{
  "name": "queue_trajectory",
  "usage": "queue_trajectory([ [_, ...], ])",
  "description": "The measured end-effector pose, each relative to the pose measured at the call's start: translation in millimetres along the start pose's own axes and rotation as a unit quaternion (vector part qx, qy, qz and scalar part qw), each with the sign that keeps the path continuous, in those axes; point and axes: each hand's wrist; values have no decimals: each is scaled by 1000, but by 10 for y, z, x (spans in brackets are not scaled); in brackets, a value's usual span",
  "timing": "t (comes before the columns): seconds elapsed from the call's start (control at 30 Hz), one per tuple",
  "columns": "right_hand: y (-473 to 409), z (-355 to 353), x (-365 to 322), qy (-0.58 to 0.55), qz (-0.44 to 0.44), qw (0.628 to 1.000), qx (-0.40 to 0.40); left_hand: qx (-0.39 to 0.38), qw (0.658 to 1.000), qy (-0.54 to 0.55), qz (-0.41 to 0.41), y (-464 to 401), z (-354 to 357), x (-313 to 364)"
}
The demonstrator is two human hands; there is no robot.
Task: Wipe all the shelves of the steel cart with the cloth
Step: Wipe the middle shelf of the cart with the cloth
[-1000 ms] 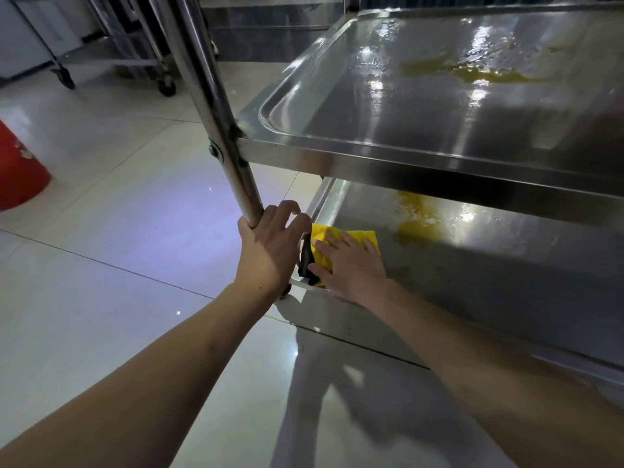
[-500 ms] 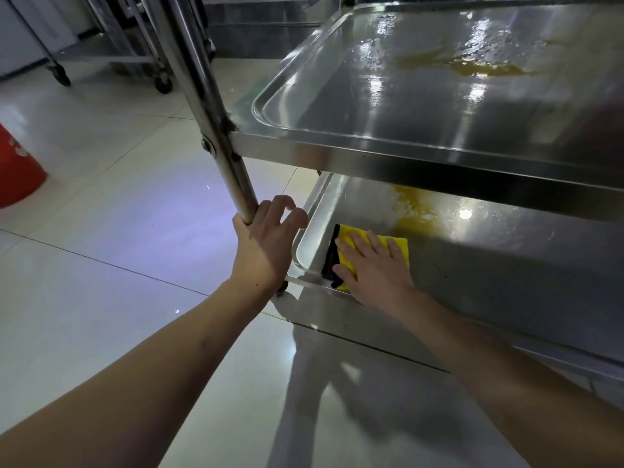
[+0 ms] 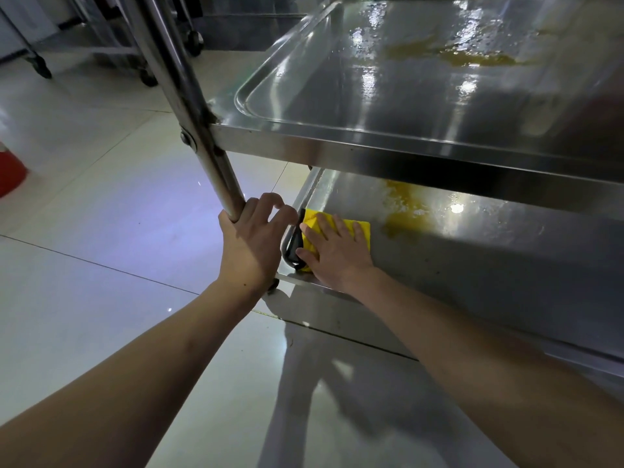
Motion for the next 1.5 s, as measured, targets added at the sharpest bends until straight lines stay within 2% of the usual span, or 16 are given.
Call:
queue_trajectory([
  [0.43, 778, -308, 915, 29, 56, 998, -6, 16, 1000, -17, -6, -18, 37, -19],
  [0.73, 565, -238, 698, 16, 46, 999, 7, 23, 999, -29, -12, -12, 62, -18],
  [0.93, 38, -101, 323, -7, 12, 1000, -3, 16, 999, -32, -8, -3, 63, -22],
  [1.17, -483, 7, 70, 4, 12, 1000, -4, -7, 1000, -29, 3, 4, 56, -41],
  [1.37, -408, -24, 170, 0, -1, 1000, 4, -25, 999, -46, -1, 14, 47, -43],
  [1.5, -232, -103, 435, -5, 21, 1000, -5, -26, 998, -54, 9, 26, 54, -63],
])
Point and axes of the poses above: each hand's wrist, its own y-axis away from the middle knuckle, its own z-axis out of the palm, x = y × z, and after that the axes turned 12 degrees about x, right-handed
